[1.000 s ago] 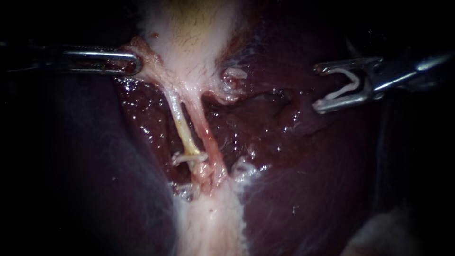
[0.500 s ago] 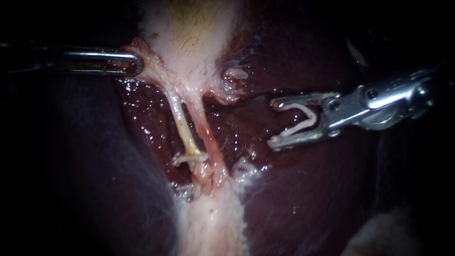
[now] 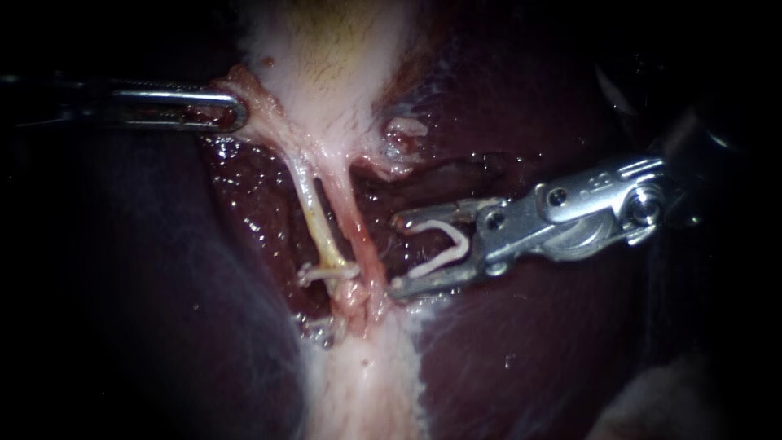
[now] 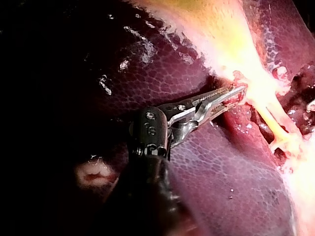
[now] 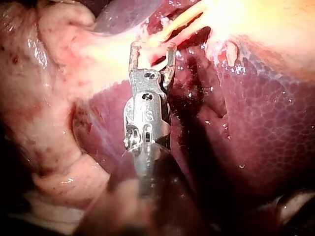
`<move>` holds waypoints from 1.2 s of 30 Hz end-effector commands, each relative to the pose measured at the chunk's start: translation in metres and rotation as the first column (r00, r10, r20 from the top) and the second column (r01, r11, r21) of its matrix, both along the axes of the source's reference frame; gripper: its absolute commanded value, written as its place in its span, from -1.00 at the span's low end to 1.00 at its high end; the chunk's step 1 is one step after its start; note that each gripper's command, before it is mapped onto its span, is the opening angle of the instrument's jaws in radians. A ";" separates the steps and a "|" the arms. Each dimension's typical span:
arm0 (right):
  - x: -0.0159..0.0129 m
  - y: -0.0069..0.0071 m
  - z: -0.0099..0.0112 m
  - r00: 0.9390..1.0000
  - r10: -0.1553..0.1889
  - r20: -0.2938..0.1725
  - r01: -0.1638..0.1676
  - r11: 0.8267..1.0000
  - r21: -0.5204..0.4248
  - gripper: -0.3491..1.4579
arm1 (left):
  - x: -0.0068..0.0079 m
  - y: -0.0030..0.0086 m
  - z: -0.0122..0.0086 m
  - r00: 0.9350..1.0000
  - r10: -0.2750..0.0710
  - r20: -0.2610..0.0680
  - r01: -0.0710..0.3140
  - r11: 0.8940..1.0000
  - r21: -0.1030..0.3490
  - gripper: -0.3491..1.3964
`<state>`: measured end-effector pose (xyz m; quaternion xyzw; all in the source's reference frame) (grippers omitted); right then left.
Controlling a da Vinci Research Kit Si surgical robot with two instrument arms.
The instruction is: Clipping second clip left tube
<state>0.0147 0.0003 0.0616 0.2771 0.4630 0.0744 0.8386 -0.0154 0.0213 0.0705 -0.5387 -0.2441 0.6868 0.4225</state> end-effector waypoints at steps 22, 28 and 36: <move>0.0037 -0.0008 0.0006 1.000 -0.003 0.001 0.003 1.000 0.012 -0.14 | -0.0002 0.0000 0.0000 1.000 0.000 -0.001 0.000 1.000 0.000 -1.00; 0.0043 -0.0009 0.0018 1.000 -0.002 0.003 0.002 1.000 0.024 -0.13 | -0.0002 0.0000 0.0000 1.000 -0.001 -0.001 0.001 1.000 0.000 -1.00; 0.0050 -0.0015 0.0039 1.000 -0.001 0.010 0.000 0.999 0.049 -0.13 | -0.0004 -0.0002 -0.0002 1.000 0.002 0.001 -0.002 1.000 0.001 -1.00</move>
